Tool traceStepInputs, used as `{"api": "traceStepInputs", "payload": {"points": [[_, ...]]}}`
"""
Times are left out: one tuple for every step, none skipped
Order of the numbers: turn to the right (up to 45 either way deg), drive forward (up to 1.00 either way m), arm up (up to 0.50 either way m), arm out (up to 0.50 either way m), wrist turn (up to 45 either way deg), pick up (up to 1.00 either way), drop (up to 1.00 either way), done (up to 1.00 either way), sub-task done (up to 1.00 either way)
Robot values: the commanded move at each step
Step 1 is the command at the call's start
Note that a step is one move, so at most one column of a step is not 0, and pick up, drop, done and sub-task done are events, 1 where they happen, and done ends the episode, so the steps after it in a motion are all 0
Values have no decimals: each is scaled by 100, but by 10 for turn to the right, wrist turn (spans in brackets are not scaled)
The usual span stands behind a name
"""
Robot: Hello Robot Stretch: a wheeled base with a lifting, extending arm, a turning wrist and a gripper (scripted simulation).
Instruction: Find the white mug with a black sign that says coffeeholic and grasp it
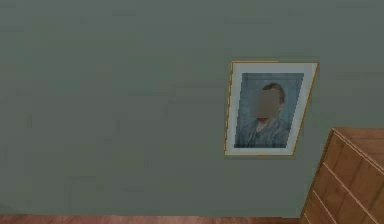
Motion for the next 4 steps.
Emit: {"api": "traceStepInputs", "payload": {"points": [[0, 0, 50, 0, 0, 0, 0, 0, 0], [0, 0, 38, 0, 0, 0, 0, 0, 0], [0, 0, 0, 40, 0, 0, 0, 0, 0], [0, 0, 0, 0, 450, 0, 0, 0, 0]]}}
